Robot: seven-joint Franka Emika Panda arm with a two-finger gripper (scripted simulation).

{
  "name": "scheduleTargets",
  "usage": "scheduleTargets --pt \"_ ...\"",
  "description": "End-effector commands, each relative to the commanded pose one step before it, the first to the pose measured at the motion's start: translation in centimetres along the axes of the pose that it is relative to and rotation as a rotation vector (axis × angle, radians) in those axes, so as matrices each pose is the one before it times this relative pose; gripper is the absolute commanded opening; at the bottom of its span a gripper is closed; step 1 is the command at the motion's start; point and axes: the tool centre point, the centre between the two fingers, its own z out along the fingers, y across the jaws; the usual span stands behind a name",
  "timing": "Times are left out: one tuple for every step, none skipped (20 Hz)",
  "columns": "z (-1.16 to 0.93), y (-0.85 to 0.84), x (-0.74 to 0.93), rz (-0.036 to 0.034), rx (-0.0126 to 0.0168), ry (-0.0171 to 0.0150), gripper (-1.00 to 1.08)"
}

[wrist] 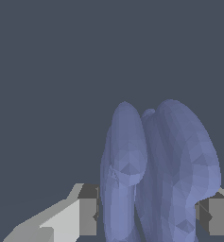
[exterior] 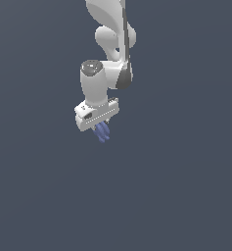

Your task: Pick up the object and move it to a goal position.

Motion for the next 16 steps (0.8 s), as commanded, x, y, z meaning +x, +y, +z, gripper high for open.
scheduleTargets --pt "-1.634 0.04 -0.379 -0.00006 -0.00052 0.00112 -1.0" --pt "-0.753 0.009 -0.187 0.0 0.0 0.0 -1.0" --pt "-0.803 0.01 -0.198 0.0 0.0 0.0 -1.0" --pt "-0.851 0.012 -0.208 0.0 0.0 0.0 -1.0" --pt "-0.897 0.014 -0.217 0.0 0.0 0.0 -1.0" --pt "-0.933 0.02 -0.225 -0.00011 0.00043 0.0002 -1.0" --pt "-0.971 0.019 -0.231 0.0 0.0 0.0 -1.0" --pt "-0.943 0.02 -0.223 0.0 0.0 0.0 -1.0" --pt "-0.906 0.021 -0.213 0.0 0.0 0.0 -1.0" --pt "-0.868 0.022 -0.203 0.0 0.0 0.0 -1.0" --pt "-0.831 0.024 -0.192 0.0 0.0 0.0 -1.0" --pt "-0.793 0.027 -0.18 0.0 0.0 0.0 -1.0" --pt "-0.753 0.03 -0.168 0.0 0.0 0.0 -1.0" --pt "-0.708 0.032 -0.156 0.0 0.0 0.0 -1.0" --pt "-0.656 0.032 -0.143 0.0 0.0 0.0 -1.0" --pt "-0.601 0.03 -0.13 0.0 0.0 0.0 -1.0"
